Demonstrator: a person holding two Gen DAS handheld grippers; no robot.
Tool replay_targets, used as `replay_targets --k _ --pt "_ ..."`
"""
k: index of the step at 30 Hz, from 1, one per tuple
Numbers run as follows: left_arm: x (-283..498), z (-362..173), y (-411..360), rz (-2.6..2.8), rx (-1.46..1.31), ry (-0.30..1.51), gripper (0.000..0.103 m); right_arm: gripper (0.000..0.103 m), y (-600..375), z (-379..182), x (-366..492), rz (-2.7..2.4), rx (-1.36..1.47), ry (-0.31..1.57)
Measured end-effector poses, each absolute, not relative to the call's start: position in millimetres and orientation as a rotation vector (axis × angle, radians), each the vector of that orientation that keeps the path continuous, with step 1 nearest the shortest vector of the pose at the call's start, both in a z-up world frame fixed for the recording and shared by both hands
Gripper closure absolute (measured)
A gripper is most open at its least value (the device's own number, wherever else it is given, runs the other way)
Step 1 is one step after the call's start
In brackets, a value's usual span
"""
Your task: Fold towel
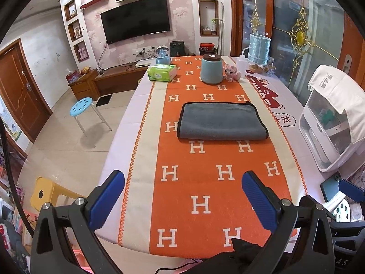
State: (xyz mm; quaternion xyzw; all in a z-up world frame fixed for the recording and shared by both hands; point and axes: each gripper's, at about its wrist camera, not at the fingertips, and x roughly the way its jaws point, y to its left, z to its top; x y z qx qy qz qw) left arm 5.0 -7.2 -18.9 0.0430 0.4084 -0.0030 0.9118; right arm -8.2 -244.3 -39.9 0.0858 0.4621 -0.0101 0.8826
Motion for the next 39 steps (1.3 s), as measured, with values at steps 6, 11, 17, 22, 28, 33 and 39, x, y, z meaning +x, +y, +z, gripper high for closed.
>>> replay_targets --k 6,11,17,22,28,33,39 --pt "6.0 -19.4 -7.0 -0.01 0.087 0.842 0.001 0.0 -243.8 -39.9 -8.1 -0.022 0.177 0.963" --pt "6.6 -19.4 -7.6 -0.013 0.087 0.841 0.001 0.0 -242.9 -40.1 -7.8 -0.023 0.177 0.964" --pt "8.7 -19.5 -7.8 -0.019 0.086 0.839 0.001 0.0 -242.0 -40.5 -6.9 -0.023 0.176 0.965" --pt "8.2 -19.7 -7.6 -0.019 0.085 0.839 0.001 0.0 -241.2 -40.7 -6.8 -0.024 0.176 0.966" --pt "10.7 -19.4 -9.7 -0.027 0.084 0.843 0.001 0.0 -239.7 -41.2 -6.8 -0.024 0.172 0.97" --pt "12.3 -19.2 -11.6 -0.033 0.084 0.846 0.001 0.0 -241.3 -44.2 -8.7 -0.028 0.173 0.977" --pt "12.3 -19.2 -11.8 -0.033 0.084 0.846 0.001 0.0 -242.1 -44.3 -9.1 -0.029 0.174 0.98"
